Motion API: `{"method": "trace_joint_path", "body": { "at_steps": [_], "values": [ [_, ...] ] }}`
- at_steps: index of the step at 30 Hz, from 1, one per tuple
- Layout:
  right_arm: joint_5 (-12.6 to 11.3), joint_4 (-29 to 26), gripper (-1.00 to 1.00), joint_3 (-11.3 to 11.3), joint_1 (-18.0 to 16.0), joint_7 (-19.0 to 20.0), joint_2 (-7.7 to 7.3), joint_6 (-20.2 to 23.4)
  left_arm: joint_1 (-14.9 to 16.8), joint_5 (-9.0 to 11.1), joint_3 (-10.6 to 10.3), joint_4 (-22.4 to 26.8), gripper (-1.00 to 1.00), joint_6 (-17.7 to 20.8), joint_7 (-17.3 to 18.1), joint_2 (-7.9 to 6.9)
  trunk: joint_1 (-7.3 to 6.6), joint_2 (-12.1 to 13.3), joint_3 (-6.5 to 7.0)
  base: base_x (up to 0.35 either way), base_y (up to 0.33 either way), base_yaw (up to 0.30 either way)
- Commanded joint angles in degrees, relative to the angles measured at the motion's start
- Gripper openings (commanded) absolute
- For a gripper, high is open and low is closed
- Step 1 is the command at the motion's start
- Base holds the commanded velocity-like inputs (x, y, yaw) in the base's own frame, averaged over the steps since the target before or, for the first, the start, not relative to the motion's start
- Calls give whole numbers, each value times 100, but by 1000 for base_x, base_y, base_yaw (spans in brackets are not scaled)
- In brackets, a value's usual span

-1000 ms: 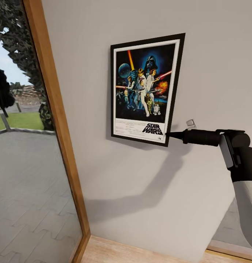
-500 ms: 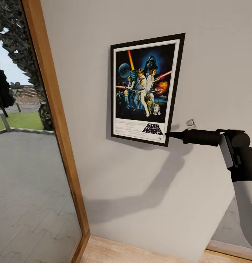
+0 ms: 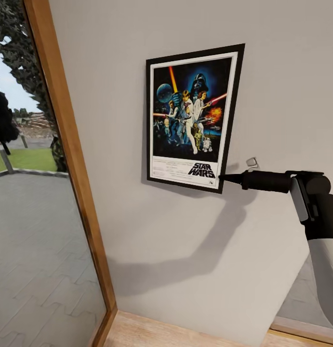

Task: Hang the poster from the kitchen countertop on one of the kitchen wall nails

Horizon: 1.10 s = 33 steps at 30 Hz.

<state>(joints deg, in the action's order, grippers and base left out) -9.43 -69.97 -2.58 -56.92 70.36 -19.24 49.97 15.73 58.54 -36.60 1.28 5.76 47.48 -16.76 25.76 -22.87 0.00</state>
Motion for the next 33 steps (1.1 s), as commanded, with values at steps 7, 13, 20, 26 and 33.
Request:
{"method": "trace_joint_path", "body": {
  "at_steps": [7,13,20,26,33],
  "values": [
    [-24,1,-100,-4,-2,13,-1,40,0,61,-29,4,100,58,17,-2,2,-4,-2,0,-2,0],
    [-24,1,-100,-6,-1,13,-1,40,0,61,-24,4,100,57,19,-15,2,-4,-2,0,-26,0],
    [-25,1,-100,-6,5,13,-1,40,0,61,-24,4,100,62,16,-19,2,-4,-2,0,-2,0],
    [-24,4,-100,-6,6,13,-1,40,0,61,-23,2,100,61,16,-17,2,-4,-2,0,0,0],
    [-22,9,-100,-6,5,13,-1,40,0,61,-22,4,100,60,19,-18,2,-4,-2,0,0,0]
  ]
}}
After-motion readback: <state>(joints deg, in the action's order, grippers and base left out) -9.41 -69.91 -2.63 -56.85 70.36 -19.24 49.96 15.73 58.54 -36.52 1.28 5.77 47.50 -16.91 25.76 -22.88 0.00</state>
